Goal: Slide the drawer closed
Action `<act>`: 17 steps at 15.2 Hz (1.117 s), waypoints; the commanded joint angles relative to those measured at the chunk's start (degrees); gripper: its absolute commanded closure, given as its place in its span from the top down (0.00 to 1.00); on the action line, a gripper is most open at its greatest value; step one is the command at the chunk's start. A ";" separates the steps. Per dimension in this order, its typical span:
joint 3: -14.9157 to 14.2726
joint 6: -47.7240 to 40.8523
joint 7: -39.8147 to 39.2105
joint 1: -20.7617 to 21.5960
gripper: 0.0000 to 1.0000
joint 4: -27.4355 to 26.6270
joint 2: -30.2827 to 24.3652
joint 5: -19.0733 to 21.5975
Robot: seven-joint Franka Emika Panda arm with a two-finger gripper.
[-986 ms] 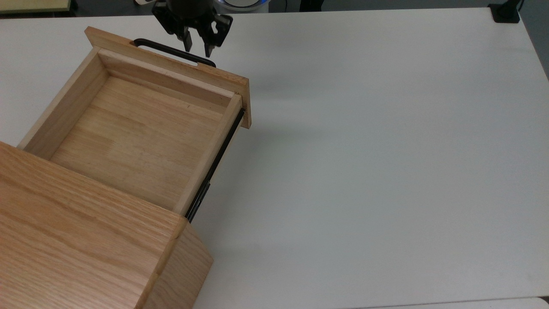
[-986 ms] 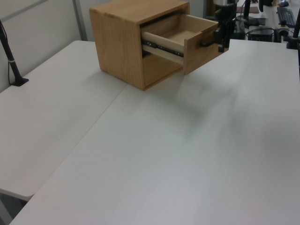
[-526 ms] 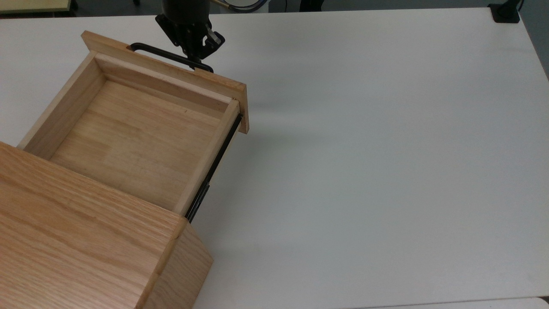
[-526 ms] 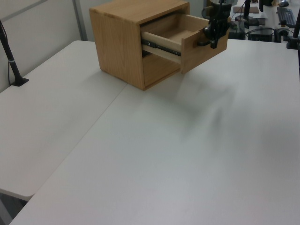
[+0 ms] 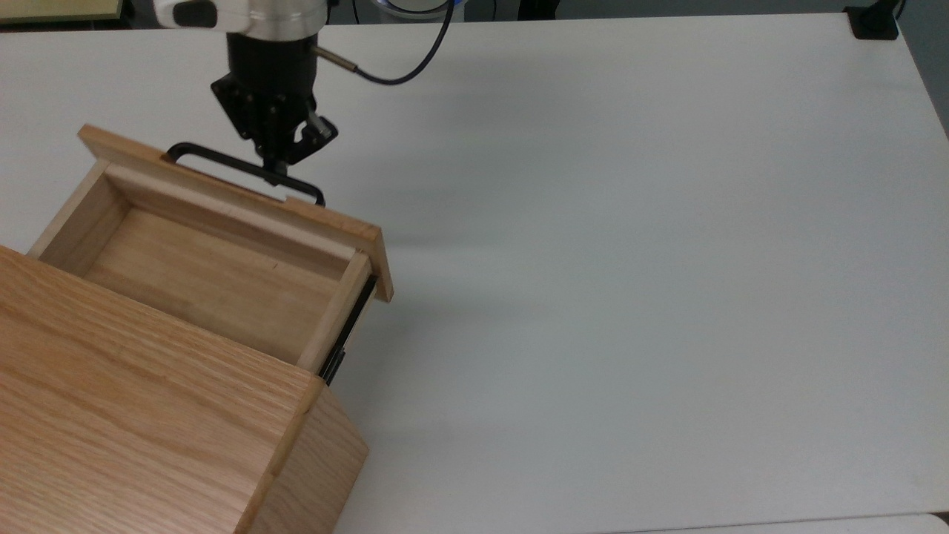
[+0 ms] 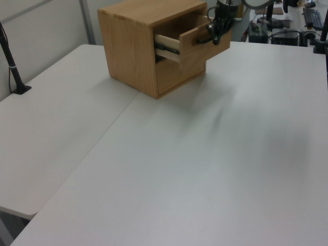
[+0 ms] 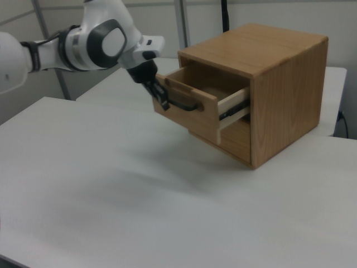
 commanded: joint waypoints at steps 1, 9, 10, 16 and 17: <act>-0.63 3.60 1.15 -0.95 0.00 8.47 7.00 -3.01; -3.79 14.75 1.33 -0.87 0.00 16.31 14.57 -3.19; -3.88 16.86 1.33 -0.87 0.00 16.31 15.10 -3.19; -4.94 21.99 0.98 -0.78 0.00 15.44 15.03 -3.19; -4.67 18.68 0.63 -0.61 0.00 13.17 12.67 -3.28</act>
